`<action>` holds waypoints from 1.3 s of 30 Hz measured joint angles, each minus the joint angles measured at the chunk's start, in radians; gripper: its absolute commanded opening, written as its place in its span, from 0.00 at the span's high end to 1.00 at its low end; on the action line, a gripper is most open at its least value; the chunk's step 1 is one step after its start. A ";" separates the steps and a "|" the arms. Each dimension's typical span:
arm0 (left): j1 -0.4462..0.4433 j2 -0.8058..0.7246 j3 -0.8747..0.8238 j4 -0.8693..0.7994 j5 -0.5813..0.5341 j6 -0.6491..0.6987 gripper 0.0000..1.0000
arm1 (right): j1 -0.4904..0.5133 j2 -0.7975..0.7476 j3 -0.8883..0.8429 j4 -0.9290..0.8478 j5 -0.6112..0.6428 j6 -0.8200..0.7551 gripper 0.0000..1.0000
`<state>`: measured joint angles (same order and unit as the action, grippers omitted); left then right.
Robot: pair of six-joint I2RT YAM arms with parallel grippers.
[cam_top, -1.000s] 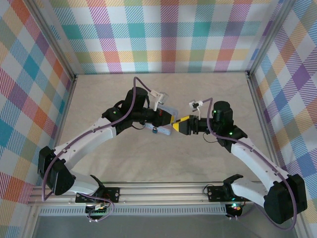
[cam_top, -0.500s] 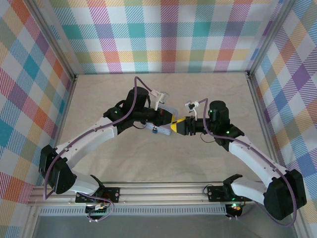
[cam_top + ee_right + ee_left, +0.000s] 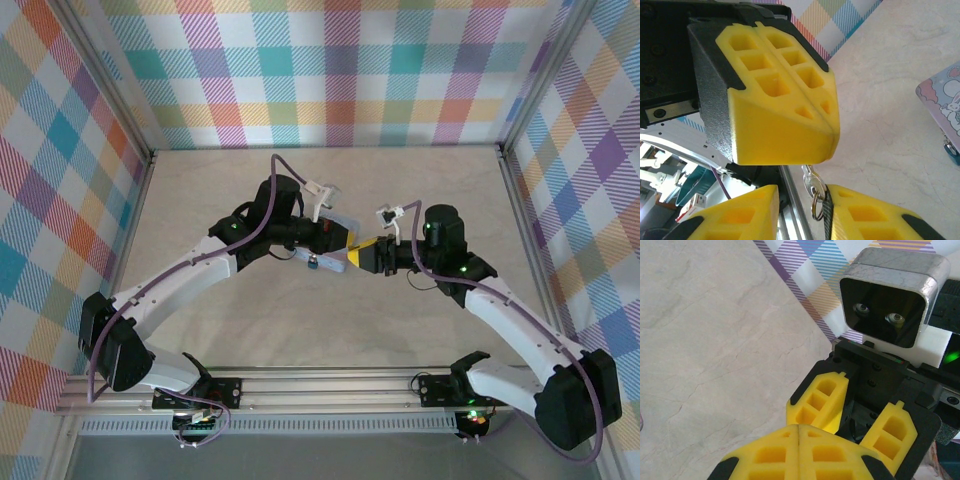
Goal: Unlock the padlock with the key
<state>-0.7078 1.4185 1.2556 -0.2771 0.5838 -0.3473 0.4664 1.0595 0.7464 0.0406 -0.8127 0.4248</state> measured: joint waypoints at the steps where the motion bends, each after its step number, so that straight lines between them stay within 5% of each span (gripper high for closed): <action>1: 0.000 0.000 0.000 0.002 0.000 0.000 1.00 | 0.000 -0.003 0.000 -0.004 0.004 0.000 0.74; 18: 0.002 0.000 0.000 0.019 -0.001 0.000 1.00 | 0.000 -0.004 0.000 -0.021 0.046 -0.008 0.95; 27: 0.018 -0.005 -0.008 0.019 -0.036 -0.013 0.60 | 0.000 -0.023 0.000 -0.081 0.092 -0.048 0.95; 39: 0.097 -0.141 -0.145 0.067 -0.095 -0.060 0.44 | 0.000 -0.021 0.003 -0.178 0.151 -0.093 0.95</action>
<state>-0.6106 1.2778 1.1103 -0.2104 0.4885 -0.4068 0.4664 1.0389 0.7494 -0.1371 -0.6613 0.3313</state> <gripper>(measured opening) 0.535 0.066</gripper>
